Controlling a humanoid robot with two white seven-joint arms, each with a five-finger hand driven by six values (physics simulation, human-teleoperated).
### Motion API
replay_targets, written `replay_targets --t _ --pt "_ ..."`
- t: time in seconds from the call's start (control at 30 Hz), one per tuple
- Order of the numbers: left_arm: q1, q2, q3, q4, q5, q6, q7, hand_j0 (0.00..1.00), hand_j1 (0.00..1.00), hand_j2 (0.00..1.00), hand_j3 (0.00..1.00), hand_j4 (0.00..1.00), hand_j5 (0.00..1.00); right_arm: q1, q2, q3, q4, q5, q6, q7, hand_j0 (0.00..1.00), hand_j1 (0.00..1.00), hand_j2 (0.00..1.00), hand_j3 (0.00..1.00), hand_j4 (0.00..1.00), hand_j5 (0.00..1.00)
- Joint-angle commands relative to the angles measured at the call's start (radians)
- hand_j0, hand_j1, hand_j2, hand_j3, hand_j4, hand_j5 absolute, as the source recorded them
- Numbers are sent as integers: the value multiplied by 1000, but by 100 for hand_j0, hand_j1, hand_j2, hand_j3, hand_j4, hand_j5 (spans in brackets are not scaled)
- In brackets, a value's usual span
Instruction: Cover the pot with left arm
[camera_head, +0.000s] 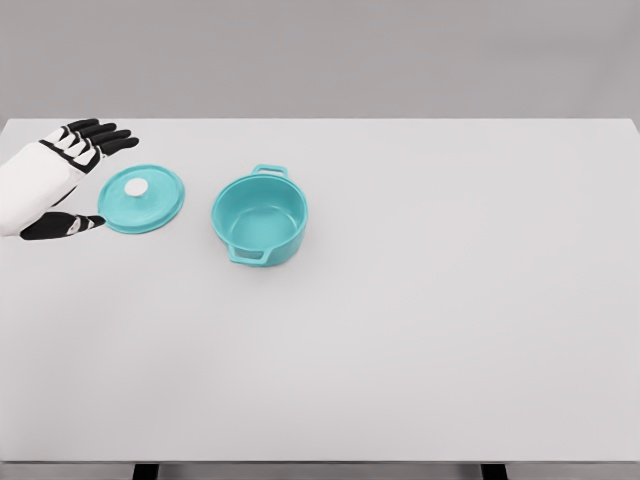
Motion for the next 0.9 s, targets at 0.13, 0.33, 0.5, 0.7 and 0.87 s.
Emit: replay_targets --t 0.13,0.33,0.5,0.7,0.87 --pt "-2 5 1 1 7 1 1 100 100 100 100 100 100 0 0 0 0 0 0 0 100 100 100 100 100 100" --pt "-52 1 1 10 17 1 1 100 100 100 100 100 100 0 0 0 1 0 0 0 100 100 100 100 100 100" --pt "-92 22 -1 14 24 1 -350 100 100 100 100 100 100 0 0 0 0 0 0 0 100 100 100 100 100 100" --pt "-146 97 -17 58 122 1 -380 96 96 96 96 96 96 0 0 0 1 0 0 0 100 100 100 100 100 100" --pt "-245 108 -122 132 136 1 -380 73 73 73 73 73 73 0 0 0 0 0 0 0 100 100 100 100 100 100"
